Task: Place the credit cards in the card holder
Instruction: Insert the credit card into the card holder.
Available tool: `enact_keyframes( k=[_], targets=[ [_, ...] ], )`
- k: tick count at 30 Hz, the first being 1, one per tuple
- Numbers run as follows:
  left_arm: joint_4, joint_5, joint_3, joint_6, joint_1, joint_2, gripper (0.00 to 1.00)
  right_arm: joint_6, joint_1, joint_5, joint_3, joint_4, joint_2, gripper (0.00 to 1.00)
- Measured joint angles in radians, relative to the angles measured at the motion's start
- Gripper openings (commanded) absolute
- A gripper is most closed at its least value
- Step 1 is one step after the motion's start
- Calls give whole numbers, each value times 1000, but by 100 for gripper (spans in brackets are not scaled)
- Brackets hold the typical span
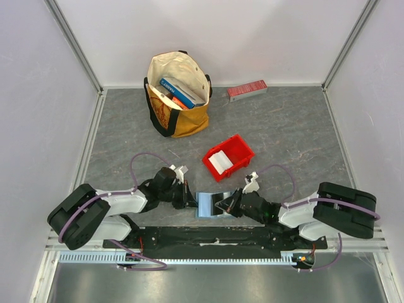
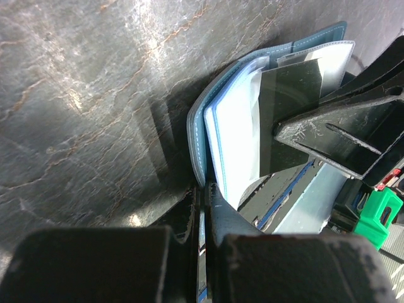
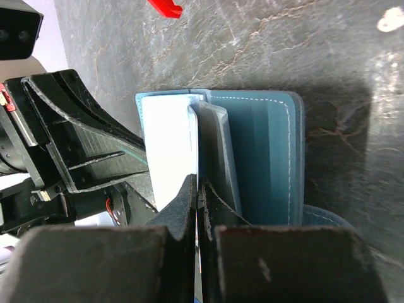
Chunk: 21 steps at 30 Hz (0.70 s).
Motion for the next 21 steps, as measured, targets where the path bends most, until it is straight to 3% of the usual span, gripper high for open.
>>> enact_keyframes(
  k=[9,21],
  targets=[
    [5,5,2,-2,0,6,2,5,0,-14,10,42,41,0],
    [-8,-11,-2,-1,-2,-14,2,65,6,2,62,-182,-52,2]
  ],
)
